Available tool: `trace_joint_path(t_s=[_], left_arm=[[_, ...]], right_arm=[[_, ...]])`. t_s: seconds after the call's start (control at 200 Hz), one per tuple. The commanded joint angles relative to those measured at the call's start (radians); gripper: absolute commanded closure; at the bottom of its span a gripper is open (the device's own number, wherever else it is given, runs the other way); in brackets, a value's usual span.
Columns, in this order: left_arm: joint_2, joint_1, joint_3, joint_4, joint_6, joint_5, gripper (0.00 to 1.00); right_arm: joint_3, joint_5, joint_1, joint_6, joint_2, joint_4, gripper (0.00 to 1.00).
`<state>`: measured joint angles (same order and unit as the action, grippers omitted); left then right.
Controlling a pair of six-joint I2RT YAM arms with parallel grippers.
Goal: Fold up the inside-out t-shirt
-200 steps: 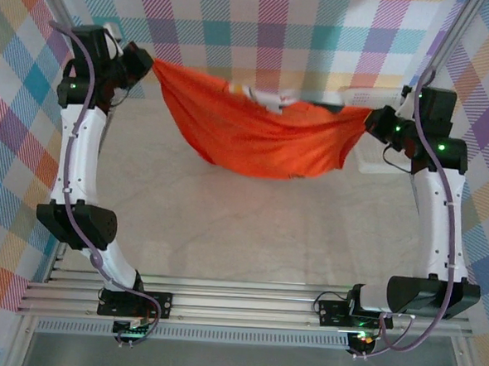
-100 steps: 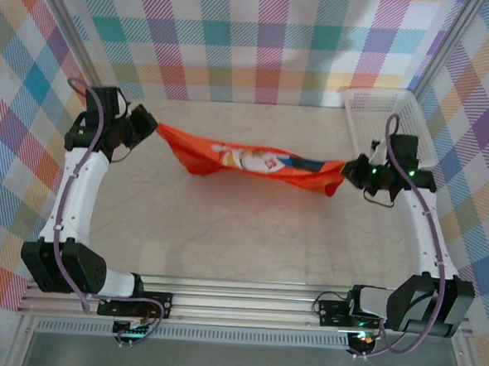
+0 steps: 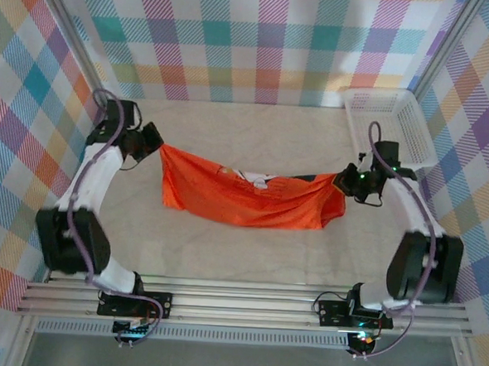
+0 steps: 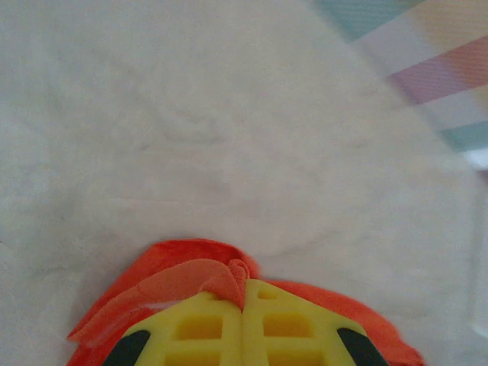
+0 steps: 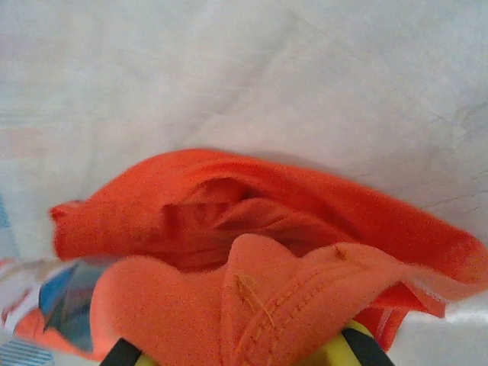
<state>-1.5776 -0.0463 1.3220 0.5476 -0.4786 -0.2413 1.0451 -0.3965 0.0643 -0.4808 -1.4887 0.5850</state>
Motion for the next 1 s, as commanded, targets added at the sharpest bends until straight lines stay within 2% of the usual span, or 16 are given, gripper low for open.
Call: trace_joint_path(t_s=[0.0,0.02,0.045,0.1,0.105,0.155,0.215,0.335,0.425,0.525,0.67,0.715,0.77,0.865,0.915,0.995], left_arm=[[-0.091,0.017,-0.047,-0.032,-0.018,0.012,1.0],[-0.095,0.023,-0.056,-0.039,-0.023,0.016,0.99],[-0.096,0.031,-0.063,-0.046,-0.024,0.022,0.93],[-0.086,0.057,-0.067,-0.037,-0.014,0.057,0.67],[-0.086,0.061,-0.067,-0.035,-0.013,0.06,0.66],[-0.063,0.099,-0.056,-0.012,0.011,0.105,0.49],[-0.034,0.165,-0.025,0.033,0.052,0.163,0.39],[0.008,0.341,0.005,0.064,0.119,0.208,0.37],[-0.019,0.469,-0.006,-0.003,0.108,0.127,0.36],[-0.136,0.577,0.029,-0.076,0.068,0.049,0.36],[-0.334,0.659,0.215,-0.025,0.059,0.032,0.36],[-0.38,0.672,0.265,-0.009,0.058,0.027,0.36],[-0.428,0.686,0.317,0.004,0.057,0.014,0.36],[-0.498,0.712,0.409,0.034,0.064,-0.004,0.36],[-0.527,0.726,0.447,0.051,0.072,-0.014,0.36],[-0.562,0.745,0.493,0.068,0.085,-0.042,0.36]], right_arm=[[0.009,0.013,-0.003,0.031,-0.082,-0.044,0.95],[0.01,0.02,-0.005,0.033,-0.09,-0.04,0.92],[0.009,0.033,-0.011,0.037,-0.099,-0.034,0.85],[0.009,0.062,-0.024,0.049,-0.1,-0.011,0.65],[0.009,0.068,-0.026,0.052,-0.097,-0.007,0.6],[0.01,0.091,-0.042,0.064,-0.078,0.02,0.49],[0.009,0.114,-0.067,0.072,-0.038,0.055,0.43],[-0.03,0.15,-0.139,0.063,0.046,0.082,0.35],[-0.088,0.133,-0.175,0.031,0.051,0.026,0.35],[-0.103,0.116,-0.199,0.006,-0.02,-0.035,0.35],[-0.074,0.115,-0.219,-0.028,-0.116,-0.105,0.35],[-0.062,0.124,-0.222,-0.029,-0.142,-0.119,0.36],[-0.052,0.126,-0.224,-0.03,-0.174,-0.127,0.44],[-0.053,0.122,-0.226,-0.013,-0.19,-0.112,0.83],[-0.075,0.127,-0.231,0.003,-0.159,-0.088,0.99],[-0.157,0.145,-0.237,0.014,-0.052,-0.06,1.0]])
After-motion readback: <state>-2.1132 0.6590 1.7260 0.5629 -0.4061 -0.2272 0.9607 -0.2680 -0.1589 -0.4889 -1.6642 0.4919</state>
